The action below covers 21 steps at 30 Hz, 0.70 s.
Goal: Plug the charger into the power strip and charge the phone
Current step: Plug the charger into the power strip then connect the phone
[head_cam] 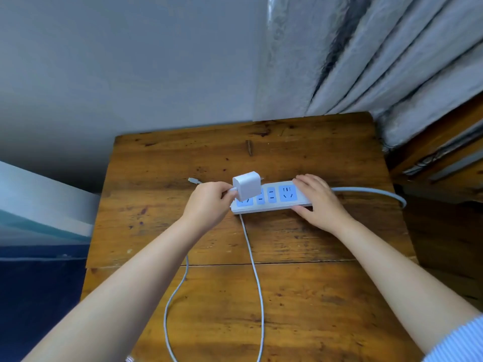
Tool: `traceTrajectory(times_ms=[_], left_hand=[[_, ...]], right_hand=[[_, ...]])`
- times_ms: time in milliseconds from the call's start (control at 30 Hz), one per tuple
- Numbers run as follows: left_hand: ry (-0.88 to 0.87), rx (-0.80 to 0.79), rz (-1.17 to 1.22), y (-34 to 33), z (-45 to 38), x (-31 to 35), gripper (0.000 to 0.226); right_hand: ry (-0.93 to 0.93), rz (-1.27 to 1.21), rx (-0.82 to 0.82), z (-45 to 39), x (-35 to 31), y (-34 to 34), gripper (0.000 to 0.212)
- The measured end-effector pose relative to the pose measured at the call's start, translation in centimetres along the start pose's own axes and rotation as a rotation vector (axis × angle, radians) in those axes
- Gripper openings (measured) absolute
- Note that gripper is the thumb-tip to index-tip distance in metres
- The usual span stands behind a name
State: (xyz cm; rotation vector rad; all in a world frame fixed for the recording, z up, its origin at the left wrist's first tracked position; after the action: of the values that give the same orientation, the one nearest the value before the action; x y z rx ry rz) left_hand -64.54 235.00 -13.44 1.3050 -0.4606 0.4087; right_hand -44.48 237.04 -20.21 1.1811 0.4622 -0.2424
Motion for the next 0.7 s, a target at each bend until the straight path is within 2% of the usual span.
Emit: traceTrajectory(times_ms=[133, 333, 433, 500, 700], left_hand=[[0.049, -0.178, -0.207, -2.2, -1.1, 1.4, 0.029], [0.247, -0.281, -0.226, -3.5, -2.8, 1.7, 0.018], [0.323, -0.358, -0.266, -3.8, -3.5, 1.9, 0.031], [0.357, -0.418, -0.294, -4.1, -3.8, 2.1, 0.030], [0.366, -0.442, -0.404, -3.9, -4.7, 3.6, 0.035]], right_hand=[[-0.013, -0.051, 0.008, -0.1, 0.3, 0.0, 0.061], [-0.005, -0.101, 0.020, -0.1, 0.4, 0.1, 0.061], [-0.009, -0.104, 0.023, -0.1, 0.6, 0.0, 0.061], [-0.005, -0.093, 0.018, -0.1, 0.7, -0.1, 0.061], [0.002, -0.091, -0.005, -0.1, 0.6, -0.1, 0.061]])
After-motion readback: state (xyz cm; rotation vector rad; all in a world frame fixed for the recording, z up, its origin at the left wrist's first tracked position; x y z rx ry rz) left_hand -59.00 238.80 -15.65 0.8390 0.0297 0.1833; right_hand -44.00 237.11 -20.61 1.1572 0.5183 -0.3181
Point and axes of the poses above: each hand's wrist, its own z-axis away from the middle knuckle, its own y-axis out of the back of the hand, x = y × z, the point moved 8 cm from there along -z, towards the middle knuckle, and after that the axes turned 10 degrees about -y, right-handed, at the moved point
